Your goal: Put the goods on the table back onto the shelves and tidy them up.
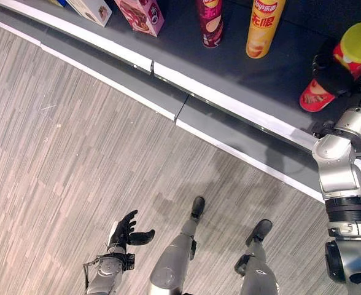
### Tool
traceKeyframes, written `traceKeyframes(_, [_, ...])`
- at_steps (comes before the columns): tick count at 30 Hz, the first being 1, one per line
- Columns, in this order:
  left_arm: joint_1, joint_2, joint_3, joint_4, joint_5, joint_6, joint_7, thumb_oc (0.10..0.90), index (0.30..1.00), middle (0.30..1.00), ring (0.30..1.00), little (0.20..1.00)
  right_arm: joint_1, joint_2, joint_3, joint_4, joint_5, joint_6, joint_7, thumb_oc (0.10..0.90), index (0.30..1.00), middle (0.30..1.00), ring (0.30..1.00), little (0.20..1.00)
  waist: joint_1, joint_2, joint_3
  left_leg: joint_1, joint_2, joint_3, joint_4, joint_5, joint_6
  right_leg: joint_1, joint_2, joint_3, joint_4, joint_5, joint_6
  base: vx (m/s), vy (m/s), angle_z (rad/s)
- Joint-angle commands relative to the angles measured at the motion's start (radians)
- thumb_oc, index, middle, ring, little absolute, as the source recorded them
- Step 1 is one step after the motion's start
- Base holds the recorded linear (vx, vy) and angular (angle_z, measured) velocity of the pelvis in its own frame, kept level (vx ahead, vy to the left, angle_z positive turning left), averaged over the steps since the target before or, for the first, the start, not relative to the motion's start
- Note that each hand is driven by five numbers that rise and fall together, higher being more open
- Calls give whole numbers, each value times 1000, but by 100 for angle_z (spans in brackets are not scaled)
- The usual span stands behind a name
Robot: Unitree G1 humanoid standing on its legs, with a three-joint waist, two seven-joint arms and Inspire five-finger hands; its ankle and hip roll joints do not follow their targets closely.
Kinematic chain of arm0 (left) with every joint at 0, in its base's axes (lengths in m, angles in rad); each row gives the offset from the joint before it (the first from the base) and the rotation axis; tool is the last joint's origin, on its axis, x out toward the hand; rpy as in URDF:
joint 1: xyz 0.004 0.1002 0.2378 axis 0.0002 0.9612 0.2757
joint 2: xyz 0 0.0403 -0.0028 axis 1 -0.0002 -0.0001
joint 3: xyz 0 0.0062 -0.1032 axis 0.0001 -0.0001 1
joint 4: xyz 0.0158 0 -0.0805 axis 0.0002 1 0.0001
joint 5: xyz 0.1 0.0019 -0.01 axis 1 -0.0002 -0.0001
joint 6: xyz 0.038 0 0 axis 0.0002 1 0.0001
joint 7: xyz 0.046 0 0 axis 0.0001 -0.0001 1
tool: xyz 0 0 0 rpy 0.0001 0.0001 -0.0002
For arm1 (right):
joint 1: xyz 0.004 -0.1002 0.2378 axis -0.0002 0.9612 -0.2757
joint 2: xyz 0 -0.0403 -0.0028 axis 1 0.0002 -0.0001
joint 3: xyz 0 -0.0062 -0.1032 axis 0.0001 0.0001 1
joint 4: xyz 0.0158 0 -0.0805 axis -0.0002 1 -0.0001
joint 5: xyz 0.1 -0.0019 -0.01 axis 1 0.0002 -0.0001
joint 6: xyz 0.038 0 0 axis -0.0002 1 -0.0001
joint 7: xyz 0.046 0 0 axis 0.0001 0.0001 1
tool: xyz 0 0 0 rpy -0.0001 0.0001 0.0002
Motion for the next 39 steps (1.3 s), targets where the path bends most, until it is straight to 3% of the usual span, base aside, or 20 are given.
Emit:
traceKeyframes(1, [17,82,-23,2,-21,-46,46,800,900,900,900,900,-119,-102,-4,-60,-12,-69,-91,400,300,300,300,300,7,-40,-74,-28,31,36,11,-45,-47,3,-103,45,73,-60,101,42,14,3])
traceKeyframes(24, [-4,79,-48,-16,-30,-61,82,800,900,900,900,900,-183,-94,22,53,74,-81,-152,400,300,300,300,300,30,-41,-62,-76,6,10,4,-42,-46,-13,-110,14,52,-49,115,15,-1,5])
traceKeyframes(39, [-8,87,-56,-20,-29,-65,90,800,900,900,900,900,-241,-171,78,138,67,-56,-164,400,300,300,300,300,32,-49,-61,-72,6,7,8,-46,-47,-12,-107,15,61,-60,113,0,0,0])
